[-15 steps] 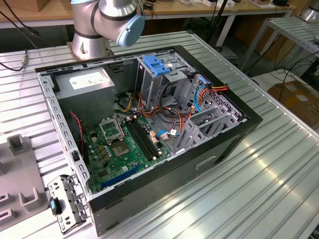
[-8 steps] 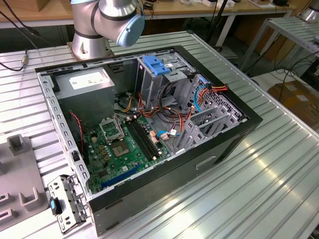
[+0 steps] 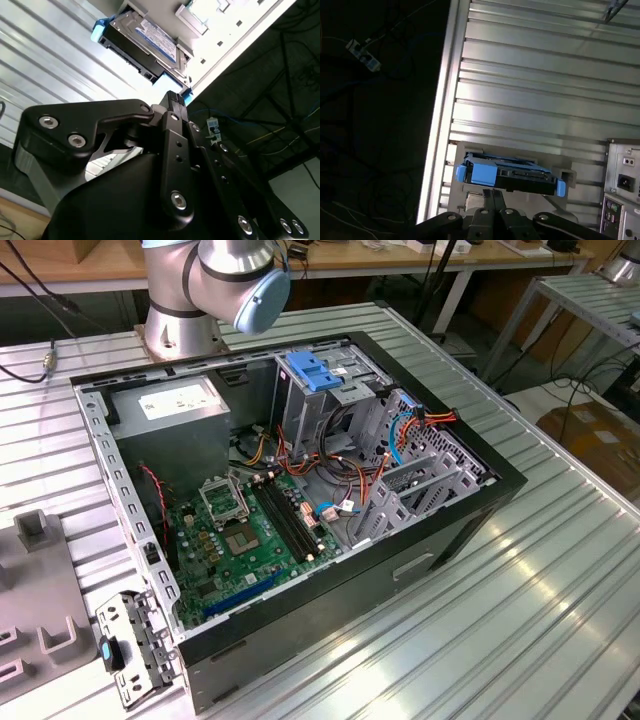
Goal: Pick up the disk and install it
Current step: 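Pick up the disk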
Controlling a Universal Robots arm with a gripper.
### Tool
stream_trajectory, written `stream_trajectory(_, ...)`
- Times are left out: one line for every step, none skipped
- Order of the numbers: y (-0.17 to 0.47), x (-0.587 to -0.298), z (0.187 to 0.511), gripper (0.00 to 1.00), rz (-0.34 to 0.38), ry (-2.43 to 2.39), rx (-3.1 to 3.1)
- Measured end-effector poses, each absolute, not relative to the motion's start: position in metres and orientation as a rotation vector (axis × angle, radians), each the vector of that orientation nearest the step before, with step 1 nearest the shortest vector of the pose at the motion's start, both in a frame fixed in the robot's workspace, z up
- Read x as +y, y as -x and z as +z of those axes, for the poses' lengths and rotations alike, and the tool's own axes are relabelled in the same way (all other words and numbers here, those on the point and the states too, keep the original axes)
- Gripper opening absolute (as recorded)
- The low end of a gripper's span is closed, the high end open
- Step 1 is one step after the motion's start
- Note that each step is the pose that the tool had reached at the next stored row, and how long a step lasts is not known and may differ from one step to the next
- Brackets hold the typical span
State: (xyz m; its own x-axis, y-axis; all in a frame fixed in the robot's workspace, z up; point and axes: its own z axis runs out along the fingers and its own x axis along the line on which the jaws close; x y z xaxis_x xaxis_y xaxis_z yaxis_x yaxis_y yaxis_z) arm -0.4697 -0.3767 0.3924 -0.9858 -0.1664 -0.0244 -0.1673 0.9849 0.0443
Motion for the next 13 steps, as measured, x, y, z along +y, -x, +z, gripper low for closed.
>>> stream_trajectory(0.4697, -0.3767, 0.3924, 0.11, 0.072, 0.287, 3.107)
stream_trajectory(0.4697, -0.3767, 0.3924, 0.11, 0.073, 0.324, 3.104)
stream_trajectory(0.4697, -0.3767, 0.3924, 0.11, 0.073, 0.353, 3.102)
stream_trajectory(0.4697, -0.3767, 0.3923, 0.11, 0.073, 0.381, 3.099)
stream_trajectory(0.4697, -0.3767, 0.3923, 0.11, 0.074, 0.409, 3.095)
stream_trajectory(0.4697, -0.3767, 0.3923, 0.11, 0.074, 0.458, 3.089)
stream_trajectory(0.4697, -0.3767, 0.3922, 0.11, 0.074, 0.485, 3.085)
stream_trajectory(0.4697, -0.3767, 0.3922, 0.11, 0.075, 0.537, 3.078)
stream_trajectory(0.4697, -0.3767, 0.3922, 0.11, 0.075, 0.571, 3.072)
stream_trajectory(0.4697, -0.3767, 0.3922, 0.11, 0.075, 0.598, 3.067)
stream_trajectory(0.4697, -0.3767, 0.3921, 0.11, 0.076, 0.643, 3.059)
stream_trajectory(0.4697, -0.3767, 0.3921, 0.11, 0.076, 0.671, 3.054)
stream_trajectory(0.4697, -0.3767, 0.3921, 0.11, 0.076, 0.699, 3.048)
